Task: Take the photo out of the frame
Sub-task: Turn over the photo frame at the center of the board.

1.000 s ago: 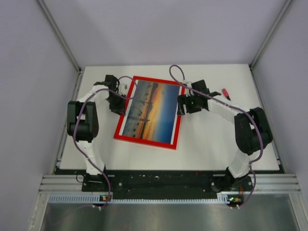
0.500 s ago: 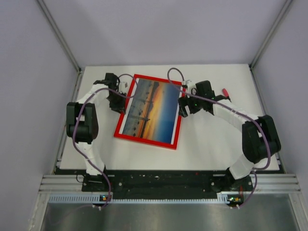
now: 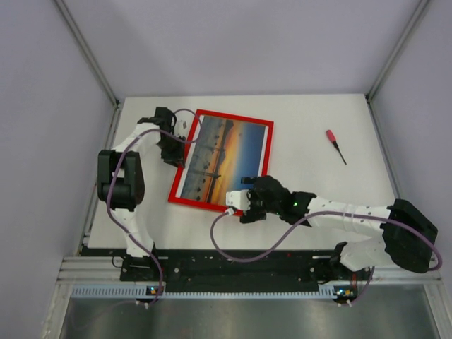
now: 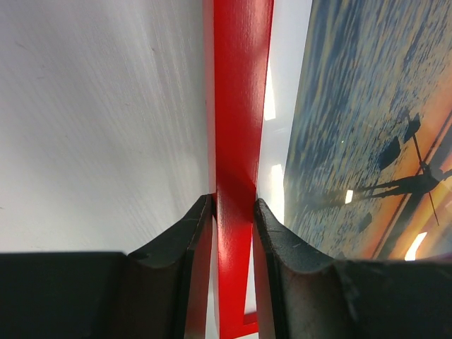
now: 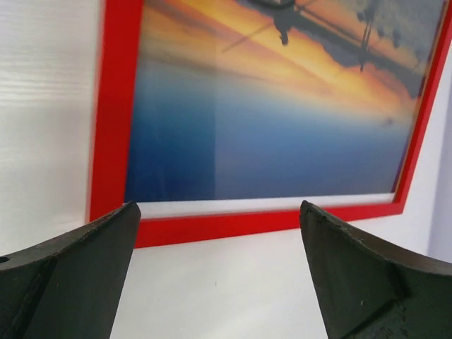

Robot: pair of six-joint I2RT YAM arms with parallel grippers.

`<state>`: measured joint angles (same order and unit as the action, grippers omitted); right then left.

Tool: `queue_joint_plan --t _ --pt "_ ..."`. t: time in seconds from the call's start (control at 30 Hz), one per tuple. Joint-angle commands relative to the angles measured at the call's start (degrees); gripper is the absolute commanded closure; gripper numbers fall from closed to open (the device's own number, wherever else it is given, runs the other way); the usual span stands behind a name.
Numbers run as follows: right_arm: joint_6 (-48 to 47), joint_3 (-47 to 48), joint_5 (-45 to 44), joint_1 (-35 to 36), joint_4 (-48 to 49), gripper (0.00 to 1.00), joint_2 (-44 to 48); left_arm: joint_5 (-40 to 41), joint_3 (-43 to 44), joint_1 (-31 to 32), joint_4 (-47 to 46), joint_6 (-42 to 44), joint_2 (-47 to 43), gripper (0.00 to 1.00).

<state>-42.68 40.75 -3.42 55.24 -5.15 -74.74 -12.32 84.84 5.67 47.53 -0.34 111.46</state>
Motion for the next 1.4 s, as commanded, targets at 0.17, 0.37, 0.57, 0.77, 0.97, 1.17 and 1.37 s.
queue_joint_plan --t 0.17,0.37,0.57,0.77,0.97,1.17,1.37 --pt "-6.3 1.3 -12.9 15.7 8.7 0.04 -4.8 -3.2 2.6 0.1 -0.2 -3.4 -3.9 1.0" --pt "-6.0 3.9 -18.0 22.2 13.1 0.04 -12.3 -3.4 2.2 0.2 -0.5 -3.8 -4.3 1.0" --pt "-7.1 6.9 -24.2 25.7 21.4 0.04 -20.2 -3.6 1.8 0.1 -0.5 -3.9 -4.9 1.0" --pt "-8.7 6.7 -29.5 29.2 30.8 0.04 -26.7 -3.8 1.7 0.2 -0.5 -4.0 -5.0 1.0" --pt "-10.6 9.8 -33.8 30.2 34.9 0.05 -34.3 -4.5 2.0 0.1 -0.6 -4.2 -5.1 1.0" --pt "-10.3 13.0 -36.3 30.2 38.0 0.11 -41.0 -5.2 2.1 0.1 -0.5 -4.2 -5.4 1.0" --pt "-13.0 14.8 -39.0 30.2 41.7 0.21 -46.6 -5.8 2.2 0.1 -0.2 -4.1 -5.7 1.0"
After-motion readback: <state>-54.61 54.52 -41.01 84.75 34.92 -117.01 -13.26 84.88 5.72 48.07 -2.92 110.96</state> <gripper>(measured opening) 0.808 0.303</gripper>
